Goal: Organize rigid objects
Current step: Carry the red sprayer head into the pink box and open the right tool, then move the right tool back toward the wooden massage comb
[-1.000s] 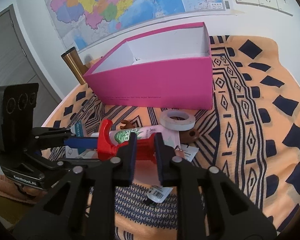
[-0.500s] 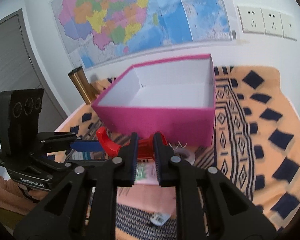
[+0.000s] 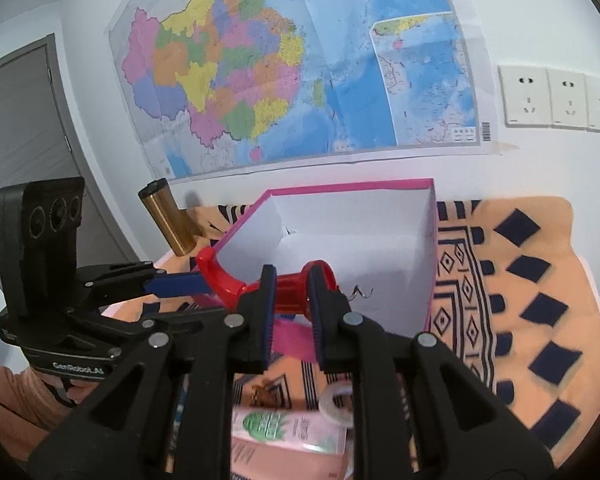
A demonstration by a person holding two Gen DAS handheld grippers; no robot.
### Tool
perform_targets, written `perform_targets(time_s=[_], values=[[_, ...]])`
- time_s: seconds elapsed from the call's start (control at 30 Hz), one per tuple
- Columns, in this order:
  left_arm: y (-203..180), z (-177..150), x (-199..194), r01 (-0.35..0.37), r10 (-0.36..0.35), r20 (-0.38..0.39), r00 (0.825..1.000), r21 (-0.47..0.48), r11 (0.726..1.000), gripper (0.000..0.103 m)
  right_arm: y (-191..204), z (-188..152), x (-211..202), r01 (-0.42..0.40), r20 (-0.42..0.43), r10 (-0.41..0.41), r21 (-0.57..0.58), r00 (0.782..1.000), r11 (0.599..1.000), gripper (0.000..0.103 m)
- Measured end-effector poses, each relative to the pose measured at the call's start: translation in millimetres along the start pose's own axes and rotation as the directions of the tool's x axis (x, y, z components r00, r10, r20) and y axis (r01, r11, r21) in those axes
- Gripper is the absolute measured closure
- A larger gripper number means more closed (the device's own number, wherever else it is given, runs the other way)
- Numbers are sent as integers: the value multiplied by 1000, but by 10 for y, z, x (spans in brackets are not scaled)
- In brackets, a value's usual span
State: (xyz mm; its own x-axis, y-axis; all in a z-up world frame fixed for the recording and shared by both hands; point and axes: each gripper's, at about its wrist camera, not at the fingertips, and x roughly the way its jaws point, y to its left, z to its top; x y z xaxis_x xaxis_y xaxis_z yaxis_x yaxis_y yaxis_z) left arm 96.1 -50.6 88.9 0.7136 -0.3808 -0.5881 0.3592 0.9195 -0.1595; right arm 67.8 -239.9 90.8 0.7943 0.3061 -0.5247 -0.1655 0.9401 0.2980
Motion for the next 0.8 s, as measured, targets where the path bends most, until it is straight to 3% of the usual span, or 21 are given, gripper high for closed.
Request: perform_targets(time_s=[0.47,0.8], values=[[389,-19,771,4,-21,-143,989,-115,993,55,-463,-63,669,33,-134,-20,94,991,995,83],[342,-5,818,2,-17,-148,989,-99,995,55,-524,-150,740,100,-165,-83,97,983,990,83]])
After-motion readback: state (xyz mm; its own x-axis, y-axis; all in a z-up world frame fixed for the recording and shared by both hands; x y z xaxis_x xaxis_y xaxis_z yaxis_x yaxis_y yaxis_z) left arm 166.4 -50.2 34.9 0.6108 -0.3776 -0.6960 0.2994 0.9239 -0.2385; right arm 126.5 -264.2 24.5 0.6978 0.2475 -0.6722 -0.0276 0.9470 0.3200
